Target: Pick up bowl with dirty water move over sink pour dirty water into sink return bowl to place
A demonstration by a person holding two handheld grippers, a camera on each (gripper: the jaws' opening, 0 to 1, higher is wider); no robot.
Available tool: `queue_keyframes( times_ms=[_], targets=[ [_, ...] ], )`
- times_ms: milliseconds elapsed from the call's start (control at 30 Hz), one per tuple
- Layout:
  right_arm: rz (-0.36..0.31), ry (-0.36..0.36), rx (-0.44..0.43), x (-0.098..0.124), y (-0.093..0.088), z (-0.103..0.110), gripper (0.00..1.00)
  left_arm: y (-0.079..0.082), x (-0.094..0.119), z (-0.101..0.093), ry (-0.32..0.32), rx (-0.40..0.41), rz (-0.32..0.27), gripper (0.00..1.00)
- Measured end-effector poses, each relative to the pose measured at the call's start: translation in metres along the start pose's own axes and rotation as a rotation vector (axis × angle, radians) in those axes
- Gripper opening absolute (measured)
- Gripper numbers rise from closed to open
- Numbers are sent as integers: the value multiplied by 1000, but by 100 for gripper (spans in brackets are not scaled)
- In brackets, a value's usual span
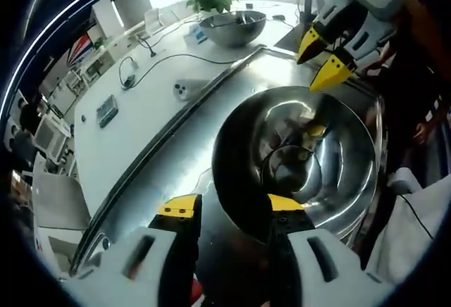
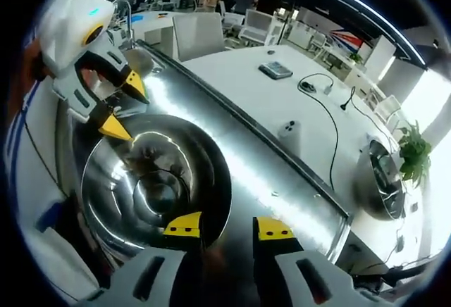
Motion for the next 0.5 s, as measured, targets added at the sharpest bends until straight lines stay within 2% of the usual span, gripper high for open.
queue_keyframes(
  times_ms=[333, 500],
  targets=[
    [28, 28, -57, -18, -10, -6, 20, -3, -6, -4, 0, 12, 28, 28],
    [23, 38, -71, -20, -10, -5, 19, -6, -7, -9, -3, 3, 40, 27]
  ],
)
Point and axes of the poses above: the point that each gripper's makers call its tool centre point, and the gripper's own axes: x roughly backward along the fingers, z roughly to its left, y roughly out of its top, the point moved 1 cm from there along x, roughly backward along the fingers, and after that the axes turned 1 degree about -x, right-handed, at the moved point
